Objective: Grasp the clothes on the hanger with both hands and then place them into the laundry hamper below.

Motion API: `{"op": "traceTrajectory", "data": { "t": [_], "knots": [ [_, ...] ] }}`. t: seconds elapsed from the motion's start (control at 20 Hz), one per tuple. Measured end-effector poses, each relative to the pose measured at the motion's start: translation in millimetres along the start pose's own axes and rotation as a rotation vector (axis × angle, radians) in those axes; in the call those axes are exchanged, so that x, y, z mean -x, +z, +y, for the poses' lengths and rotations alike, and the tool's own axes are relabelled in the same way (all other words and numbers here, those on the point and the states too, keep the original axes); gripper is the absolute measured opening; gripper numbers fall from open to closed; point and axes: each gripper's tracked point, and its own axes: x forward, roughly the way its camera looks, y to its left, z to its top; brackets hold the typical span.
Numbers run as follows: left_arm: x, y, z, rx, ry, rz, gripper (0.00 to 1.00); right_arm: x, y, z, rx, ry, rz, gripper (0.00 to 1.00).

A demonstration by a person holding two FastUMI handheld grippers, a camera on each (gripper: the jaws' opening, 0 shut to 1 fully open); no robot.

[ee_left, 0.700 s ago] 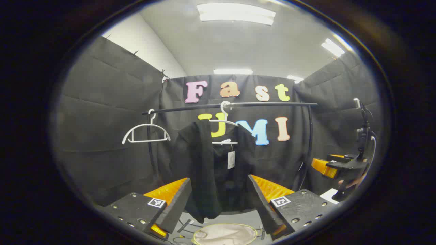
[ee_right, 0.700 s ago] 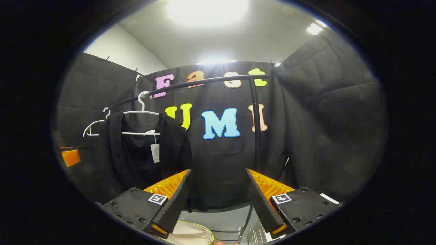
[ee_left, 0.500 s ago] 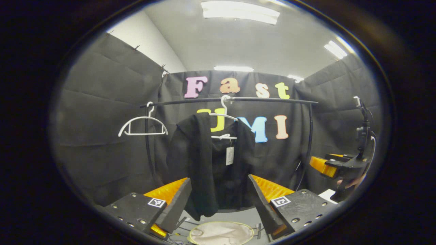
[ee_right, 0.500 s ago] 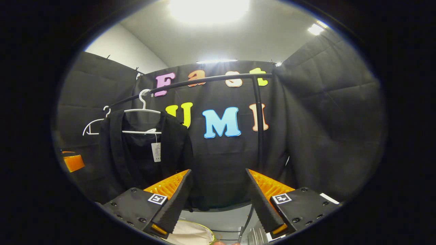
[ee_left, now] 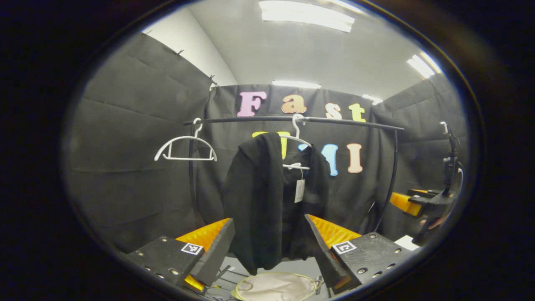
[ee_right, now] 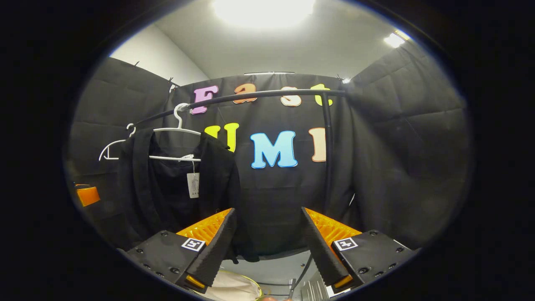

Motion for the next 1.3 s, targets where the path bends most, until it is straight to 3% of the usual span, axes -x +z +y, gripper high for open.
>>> {"op": "traceTrajectory", "data": {
  "t": [0.2, 0.5, 0.9, 1.0, 1.1, 1.3],
  "knots": [
    [-11.8, -2.5, 8.4, 0.005, 0.003, 0.02, 0.96, -6.9, 6.3, 12.6, -0.009, -0.001, 0.004, 0.96],
    [-39.6, 0.4, -14.3, -0.002, -0.032, 0.034, 0.96, -15.1, 11.6, 18.7, -0.045, 0.008, 0.03, 0.93],
    [-79.6, 24.6, -29.9, -0.036, 0.008, 0.027, 0.96, -37.0, -16.7, 16.7, -0.06, 0.02, 0.075, 0.96],
    [-97.8, 27.9, -32.5, -0.073, 0.051, 0.03, 0.96, -48.6, -26.0, 18.0, -0.053, 0.049, 0.09, 0.96],
    [-115.7, 28.4, -26.5, -0.123, 0.144, 0.044, 0.96, -61.6, -30.0, 17.3, -0.05, 0.066, 0.095, 0.93],
    [-153.5, 31.6, -42.4, -0.134, 0.175, 0.044, 0.96, -90.9, -22.6, 24.1, -0.084, 0.122, 0.069, 0.96]
  ]
}}
